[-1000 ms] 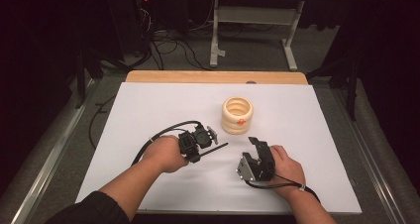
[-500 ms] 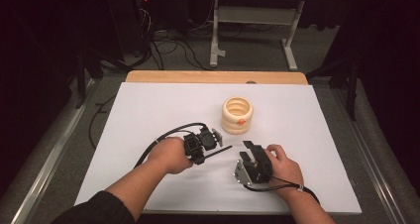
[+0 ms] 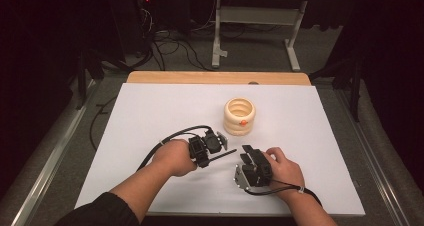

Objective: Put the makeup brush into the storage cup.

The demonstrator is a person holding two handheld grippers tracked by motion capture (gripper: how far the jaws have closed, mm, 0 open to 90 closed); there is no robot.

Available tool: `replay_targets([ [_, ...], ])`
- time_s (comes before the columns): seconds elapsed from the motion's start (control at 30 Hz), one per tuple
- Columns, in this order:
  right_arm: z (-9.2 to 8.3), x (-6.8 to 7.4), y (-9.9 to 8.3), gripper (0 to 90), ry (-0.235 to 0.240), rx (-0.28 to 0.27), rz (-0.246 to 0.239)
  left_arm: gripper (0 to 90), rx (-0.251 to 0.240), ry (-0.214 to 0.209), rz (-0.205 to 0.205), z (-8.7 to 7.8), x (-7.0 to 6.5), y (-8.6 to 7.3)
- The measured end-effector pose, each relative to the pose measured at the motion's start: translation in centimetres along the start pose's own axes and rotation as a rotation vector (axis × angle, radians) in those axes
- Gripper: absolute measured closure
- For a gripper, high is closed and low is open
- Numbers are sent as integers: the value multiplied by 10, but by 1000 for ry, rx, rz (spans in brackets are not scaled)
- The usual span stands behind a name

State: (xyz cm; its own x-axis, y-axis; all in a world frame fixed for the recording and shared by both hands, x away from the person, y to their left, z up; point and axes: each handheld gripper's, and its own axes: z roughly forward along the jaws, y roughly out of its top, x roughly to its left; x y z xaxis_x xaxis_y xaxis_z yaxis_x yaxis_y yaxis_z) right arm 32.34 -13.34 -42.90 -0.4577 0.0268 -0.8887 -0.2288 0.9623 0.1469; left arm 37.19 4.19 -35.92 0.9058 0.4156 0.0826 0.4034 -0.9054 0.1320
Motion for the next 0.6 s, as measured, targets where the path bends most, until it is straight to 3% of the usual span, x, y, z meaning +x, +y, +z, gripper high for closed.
replay_targets([
  [0.1, 1, 1, 2, 658, 8, -7, -17, 839, 6, -3, 13, 1, -1, 3],
  [0.17, 0, 3, 2, 660, 5, 4, -1, 839, 8, -4, 20, 1, -3, 5],
  [0.6, 0, 4, 4, 716, -3, -24, -67, 839, 9, -7, 37, 2, -7, 14],
])
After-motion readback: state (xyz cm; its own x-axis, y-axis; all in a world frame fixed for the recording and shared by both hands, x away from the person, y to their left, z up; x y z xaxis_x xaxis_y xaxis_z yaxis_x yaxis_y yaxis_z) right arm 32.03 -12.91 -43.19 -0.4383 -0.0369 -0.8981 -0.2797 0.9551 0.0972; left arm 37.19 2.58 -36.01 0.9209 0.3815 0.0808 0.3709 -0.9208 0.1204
